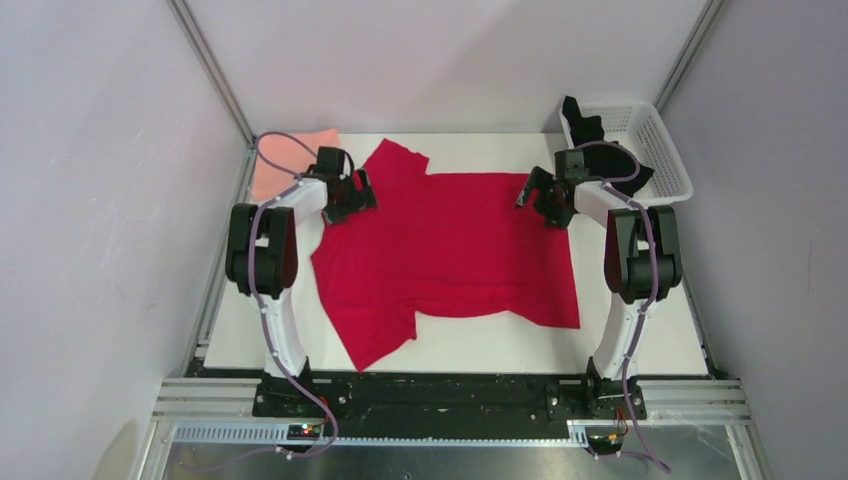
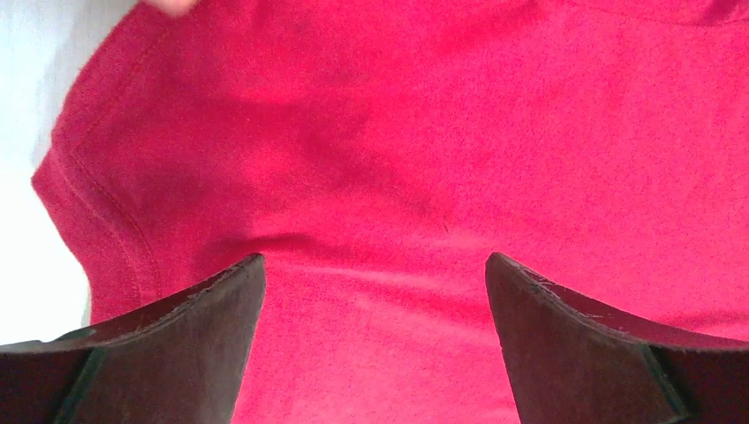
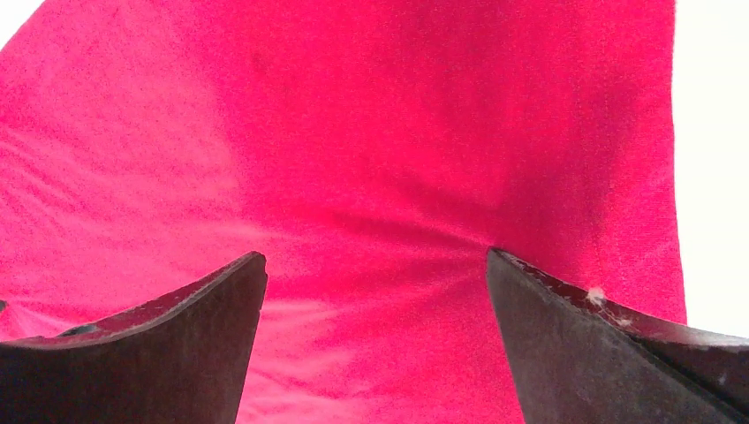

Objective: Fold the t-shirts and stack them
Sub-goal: Flatten out the tshirt

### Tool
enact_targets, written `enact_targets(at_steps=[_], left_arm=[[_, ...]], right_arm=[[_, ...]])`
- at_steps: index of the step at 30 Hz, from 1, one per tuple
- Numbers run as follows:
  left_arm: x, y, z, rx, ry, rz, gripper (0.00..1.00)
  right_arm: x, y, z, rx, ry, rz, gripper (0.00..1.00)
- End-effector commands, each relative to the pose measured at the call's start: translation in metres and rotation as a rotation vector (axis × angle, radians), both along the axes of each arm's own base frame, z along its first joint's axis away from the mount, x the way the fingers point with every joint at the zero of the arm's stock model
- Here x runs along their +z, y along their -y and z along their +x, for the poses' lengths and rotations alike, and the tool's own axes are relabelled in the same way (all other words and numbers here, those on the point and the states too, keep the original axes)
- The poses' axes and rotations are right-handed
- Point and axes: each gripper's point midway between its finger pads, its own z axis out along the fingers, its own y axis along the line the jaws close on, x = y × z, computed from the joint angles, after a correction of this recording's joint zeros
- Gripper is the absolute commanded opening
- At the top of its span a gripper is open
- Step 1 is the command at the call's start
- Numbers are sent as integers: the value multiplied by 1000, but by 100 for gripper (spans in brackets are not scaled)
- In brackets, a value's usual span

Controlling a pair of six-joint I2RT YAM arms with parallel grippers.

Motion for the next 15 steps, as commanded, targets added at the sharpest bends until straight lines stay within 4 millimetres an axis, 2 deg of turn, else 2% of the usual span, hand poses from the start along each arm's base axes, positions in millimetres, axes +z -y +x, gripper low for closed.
enact_targets(at_steps=[1, 4, 6, 7, 8, 10, 11, 12, 13, 14, 15], left_arm=[[0, 4, 19, -90, -31, -50, 100], [10, -4, 28, -88, -4, -2, 100], [19, -12, 29, -71, 16, 32, 100], [27, -11, 29, -76, 31, 28, 100], [32, -10, 29, -87, 41, 24, 100], [55, -5, 32, -102, 92, 13, 100], [62, -3, 32, -103, 107, 19, 100], [78, 0, 29, -104, 138, 18, 100], [84, 3, 27, -105, 152, 23, 100], [99, 10, 18, -116, 180, 31, 100], [104, 13, 12, -123, 191, 41, 100]], right_arm=[[-17, 11, -2, 42, -82, -53, 99], [-20, 11, 3, 50, -96, -60, 99], [-14, 14, 10, 47, -77, -99, 99], [-5, 14, 15, 63, -50, -131, 99], [3, 21, 19, 47, -37, -188, 100], [22, 20, 22, 77, 6, -253, 99], [39, 15, 25, 89, 47, -253, 99], [46, 9, 23, 110, 69, -255, 99], [67, 5, 23, 115, 119, -255, 99], [71, -3, 17, 138, 132, -267, 99], [91, -3, 14, 128, 179, -290, 99]])
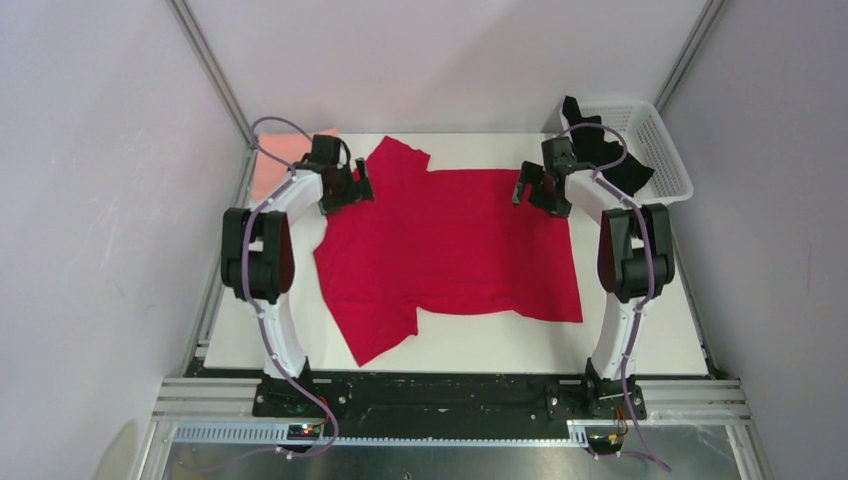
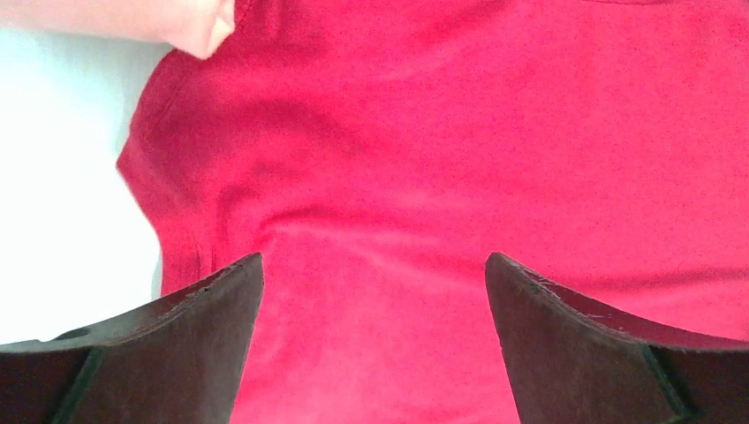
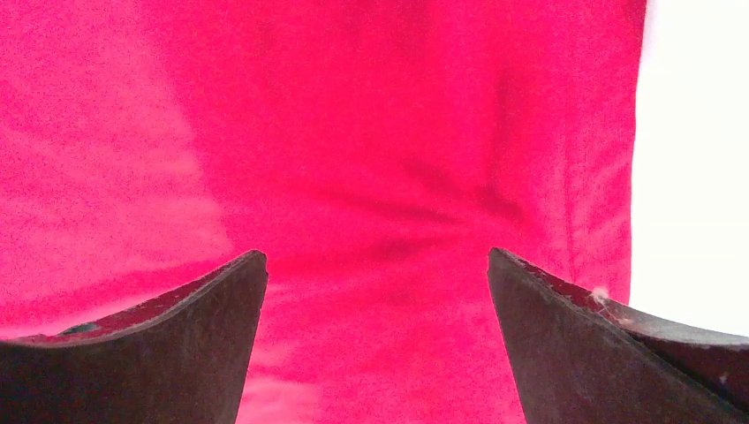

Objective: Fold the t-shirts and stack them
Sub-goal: Flatten out the tshirt, then grab the side of the flattened tshirt closest away from the robot with both arms

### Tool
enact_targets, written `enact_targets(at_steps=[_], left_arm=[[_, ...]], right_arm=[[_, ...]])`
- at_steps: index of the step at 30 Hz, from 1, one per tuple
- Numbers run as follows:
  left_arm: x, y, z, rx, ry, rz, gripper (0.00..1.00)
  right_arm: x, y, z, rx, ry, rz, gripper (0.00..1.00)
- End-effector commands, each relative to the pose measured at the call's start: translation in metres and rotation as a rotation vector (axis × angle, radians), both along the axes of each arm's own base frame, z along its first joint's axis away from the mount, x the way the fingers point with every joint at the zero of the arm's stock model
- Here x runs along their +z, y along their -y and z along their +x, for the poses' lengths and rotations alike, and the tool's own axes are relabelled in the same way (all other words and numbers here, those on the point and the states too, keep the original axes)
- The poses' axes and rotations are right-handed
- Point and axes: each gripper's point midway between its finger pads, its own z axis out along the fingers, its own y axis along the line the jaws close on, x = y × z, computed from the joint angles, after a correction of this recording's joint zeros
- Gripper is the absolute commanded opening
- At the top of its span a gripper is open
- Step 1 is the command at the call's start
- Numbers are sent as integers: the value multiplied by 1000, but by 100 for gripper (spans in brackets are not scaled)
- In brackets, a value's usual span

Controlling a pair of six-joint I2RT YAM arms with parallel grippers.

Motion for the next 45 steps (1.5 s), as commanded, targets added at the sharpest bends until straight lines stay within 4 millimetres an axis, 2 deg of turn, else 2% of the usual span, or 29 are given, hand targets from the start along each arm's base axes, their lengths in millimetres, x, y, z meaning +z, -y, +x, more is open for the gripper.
enact_targets(at_steps=[1, 2, 3, 4, 5, 6, 7, 8, 9, 10, 11, 12, 13, 14, 15, 16, 17, 18, 19, 20, 22, 26, 32, 35, 37, 38, 40, 42, 45], left_arm=[[89, 24, -21, -66, 196, 36, 100], [92, 26, -30, -70, 204, 50, 100], [98, 32, -49, -79, 219, 68, 100], [98, 35, -60, -75, 219, 70, 100], [97, 39, -83, -82, 222, 91, 100], [96, 42, -95, -75, 223, 89, 100], [94, 46, -121, -93, 230, 107, 100], [92, 49, -132, -92, 234, 102, 100], [88, 55, -159, -124, 240, 101, 100], [99, 59, -172, -118, 278, 63, 100], [76, 67, -198, -166, 232, 64, 100], [79, 71, -212, -169, 245, 21, 100], [56, 78, -240, -226, 188, 19, 100], [56, 81, -254, -226, 186, -16, 100], [37, 80, -280, -274, 123, 5, 100], [37, 80, -292, -263, 117, -15, 100], [21, 74, -315, -295, 54, 21, 100], [21, 74, -327, -295, 46, 10, 100], [10, 66, -340, -295, 0, 35, 100], [4, 67, -353, -299, -31, 15, 100], [-7, 68, -367, -302, -82, 10, 98], [-34, 54, -379, -263, -168, 102, 91], [-55, 38, -382, -200, -230, 208, 70], [-61, 31, -379, -181, -238, 274, 65], [-62, 29, -375, -170, -235, 308, 49], [-61, 31, -372, -168, -232, 310, 28], [-61, 31, -370, -165, -225, 325, 4], [-59, 30, -367, -165, -208, 323, 1], [-53, 32, -364, -166, -173, 292, 0]], right_arm=[[82, -16, -10, 69, 189, -103, 99], [99, -14, -17, 56, 223, -123, 99], [94, -19, -31, 61, 206, -130, 99], [113, -16, -40, 46, 248, -131, 99], [102, -19, -56, 41, 223, -127, 100], [121, -18, -65, 28, 275, -108, 99], [107, -17, -81, 12, 247, -95, 99], [125, -17, -90, 0, 298, -64, 99], [111, -14, -105, -19, 271, -50, 99], [113, -11, -121, -35, 288, -24, 99], [127, -7, -130, -48, 337, 0, 99], [114, -2, -141, -76, 319, 12, 99], [124, 2, -149, -95, 358, 37, 100], [111, 9, -158, -132, 331, 55, 100], [119, 11, -166, -136, 358, 88, 100], [111, 17, -172, -156, 346, 97, 99], [118, 16, -177, -147, 372, 125, 99], [111, 21, -182, -162, 364, 130, 99], [115, 21, -184, -160, 384, 145, 99], [111, 23, -186, -165, 379, 145, 99], [109, 24, -189, -165, 377, 144, 100], [99, 29, -191, -183, 342, 122, 99], [94, 39, -191, -220, 323, 96, 99], [93, 42, -191, -233, 320, 90, 99], [91, 44, -192, -258, 309, 89, 99], [89, 46, -195, -269, 299, 84, 99], [85, 53, -204, -316, 272, 71, 99], [79, 59, -217, -356, 238, 59, 99], [56, 68, -246, -427, 155, 36, 99]])
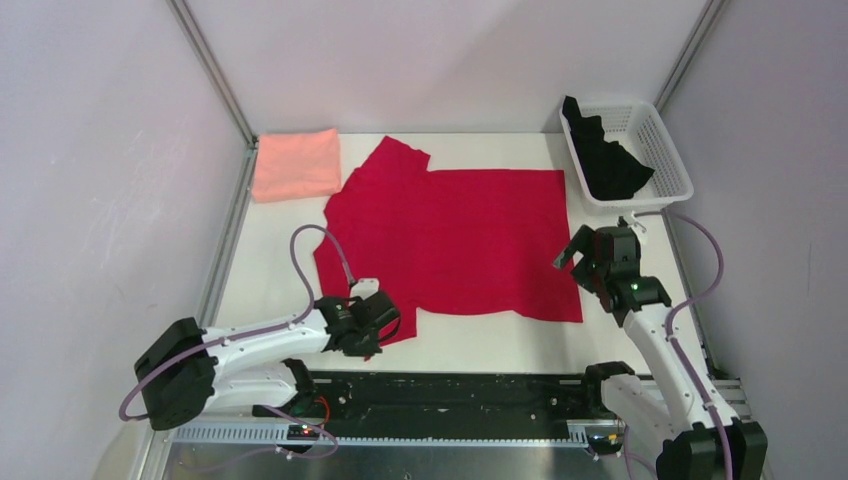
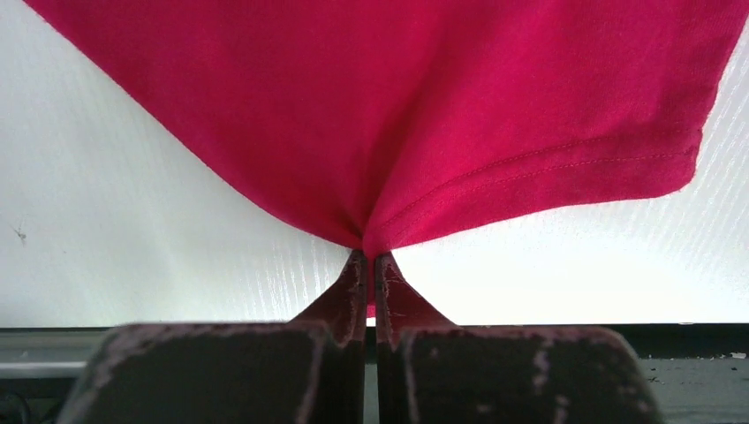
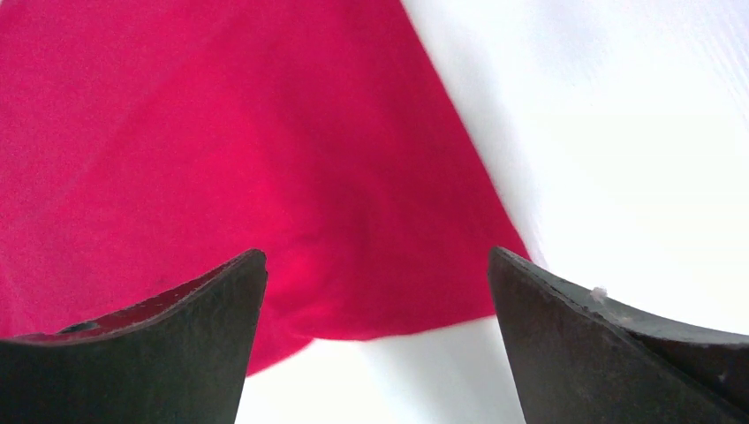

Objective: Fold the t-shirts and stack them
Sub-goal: Grab the side of the flattened tshirt closest away from the robot with both arms

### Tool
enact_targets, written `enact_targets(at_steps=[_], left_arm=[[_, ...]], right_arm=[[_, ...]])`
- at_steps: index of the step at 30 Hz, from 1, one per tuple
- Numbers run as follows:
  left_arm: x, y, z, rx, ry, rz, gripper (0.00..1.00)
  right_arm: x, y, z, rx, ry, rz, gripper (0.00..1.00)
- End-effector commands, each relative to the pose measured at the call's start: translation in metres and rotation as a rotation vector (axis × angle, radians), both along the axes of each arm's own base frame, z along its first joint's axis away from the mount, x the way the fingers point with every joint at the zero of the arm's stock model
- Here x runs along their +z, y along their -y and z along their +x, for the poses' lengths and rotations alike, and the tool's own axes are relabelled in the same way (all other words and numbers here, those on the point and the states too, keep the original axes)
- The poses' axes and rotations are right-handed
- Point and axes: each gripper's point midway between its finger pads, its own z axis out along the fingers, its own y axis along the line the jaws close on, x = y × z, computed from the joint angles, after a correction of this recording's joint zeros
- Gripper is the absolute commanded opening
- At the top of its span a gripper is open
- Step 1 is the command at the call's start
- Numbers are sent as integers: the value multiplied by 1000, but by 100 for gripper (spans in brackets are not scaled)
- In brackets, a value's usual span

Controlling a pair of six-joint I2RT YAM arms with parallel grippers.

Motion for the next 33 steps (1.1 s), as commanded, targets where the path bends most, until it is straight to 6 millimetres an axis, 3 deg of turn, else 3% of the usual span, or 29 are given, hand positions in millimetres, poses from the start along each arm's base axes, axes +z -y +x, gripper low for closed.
enact_targets(at_steps=[1, 3, 7, 11, 15, 19, 25, 33], left_arm=[[-8, -18, -1, 21, 35, 46, 0], [-3, -14, 0, 7, 46, 19, 0], [7, -6, 0, -5, 64, -53, 0], [8, -8, -6, 22, 56, -91, 0], [12, -25, -10, 76, 54, -39, 0], [18, -37, -8, 117, 70, 19, 0], [28, -55, -6, 219, 99, 96, 0], [28, -50, -15, 237, 73, 10, 0]], right_arm=[[-30, 19, -48, -137, -136, -11, 97], [-53, 17, -70, -171, -197, 32, 93], [-78, 11, -87, -223, -214, 115, 86], [-97, 11, -85, -278, -180, 159, 73], [-110, 15, -78, -316, -170, 149, 64], [-115, 11, -73, -300, -181, 163, 51], [-112, 18, -80, -318, -176, 135, 3], [-98, 24, -89, -339, -142, 121, 0]])
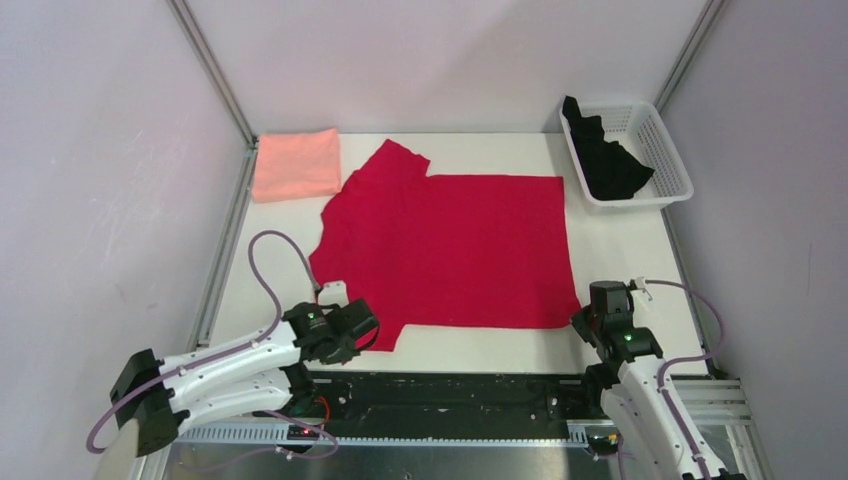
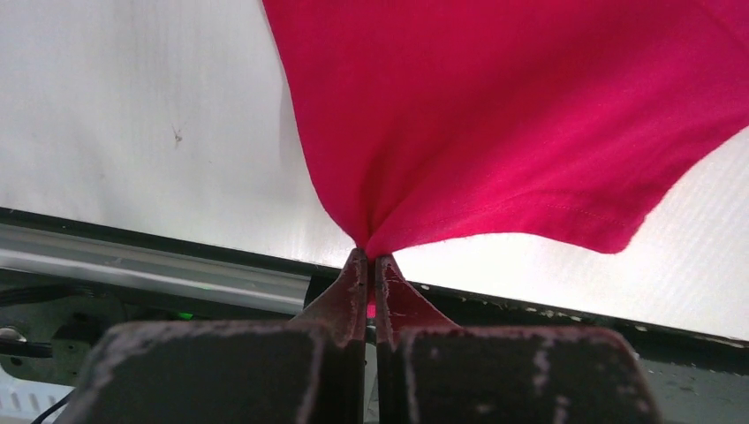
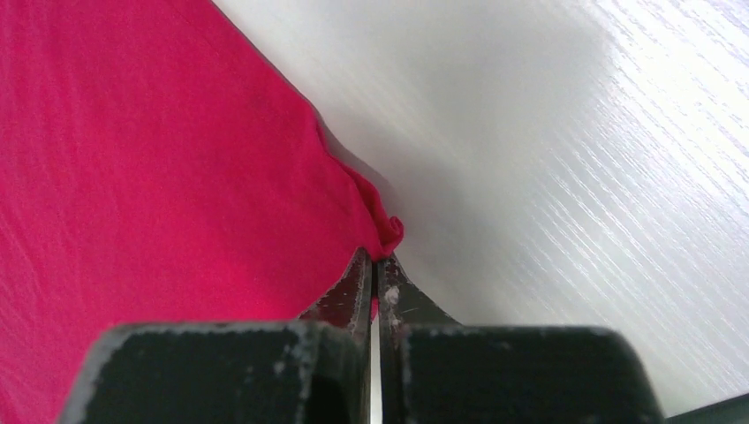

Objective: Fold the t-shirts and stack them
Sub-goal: Grab the side of the flattened tshirt closest away from the robot with both arms, then fold the flattened tshirt in 1/3 of the way

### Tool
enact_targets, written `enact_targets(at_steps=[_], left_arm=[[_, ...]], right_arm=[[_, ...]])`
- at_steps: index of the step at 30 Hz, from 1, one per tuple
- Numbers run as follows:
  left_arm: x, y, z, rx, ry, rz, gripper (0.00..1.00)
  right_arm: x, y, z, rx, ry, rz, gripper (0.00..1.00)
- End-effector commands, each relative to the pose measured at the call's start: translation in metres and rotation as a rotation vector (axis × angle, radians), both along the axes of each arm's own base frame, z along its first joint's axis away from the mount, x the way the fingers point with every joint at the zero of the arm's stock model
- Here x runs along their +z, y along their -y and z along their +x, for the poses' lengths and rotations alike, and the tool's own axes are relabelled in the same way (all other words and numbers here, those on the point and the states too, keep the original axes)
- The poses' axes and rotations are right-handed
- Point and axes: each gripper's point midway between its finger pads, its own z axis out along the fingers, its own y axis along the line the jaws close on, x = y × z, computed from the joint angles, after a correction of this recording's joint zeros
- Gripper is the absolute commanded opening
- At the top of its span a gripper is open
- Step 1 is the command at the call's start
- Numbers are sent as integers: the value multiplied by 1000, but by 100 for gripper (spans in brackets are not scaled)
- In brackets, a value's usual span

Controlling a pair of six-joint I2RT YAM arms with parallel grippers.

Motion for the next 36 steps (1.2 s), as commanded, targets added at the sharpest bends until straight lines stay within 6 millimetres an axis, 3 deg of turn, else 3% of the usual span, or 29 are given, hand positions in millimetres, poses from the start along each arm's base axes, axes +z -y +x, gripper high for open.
enact_targets(at_steps=[1, 6, 9, 11, 16, 23, 26, 30, 35, 36], left_arm=[[10, 2, 0, 45, 32, -63, 0], [33, 25, 15, -68, 107, -156, 0], [56, 65, 36, -163, 194, -291, 0], [66, 76, 48, -196, 230, -304, 0], [86, 78, 87, -178, 323, -290, 0], [123, 77, 151, -130, 454, -333, 0], [137, 72, 182, -88, 489, -341, 0], [135, 53, 214, -26, 469, -298, 0], [129, 42, 245, -18, 437, -242, 0], [135, 41, 252, -19, 448, -242, 0]], right_arm=[[4, 8, -9, -38, -13, -24, 0], [15, -1, 0, 16, 29, 3, 0], [26, -8, 9, 63, 53, 15, 0], [33, -13, 16, 100, 60, 21, 0], [47, -20, 40, 157, 68, 12, 0], [83, -17, 87, 178, 126, -50, 0], [84, -14, 103, 176, 107, -63, 0], [94, -7, 128, 168, 110, -67, 0], [92, -2, 150, 170, 86, -62, 0], [97, -2, 156, 176, 99, -61, 0]])
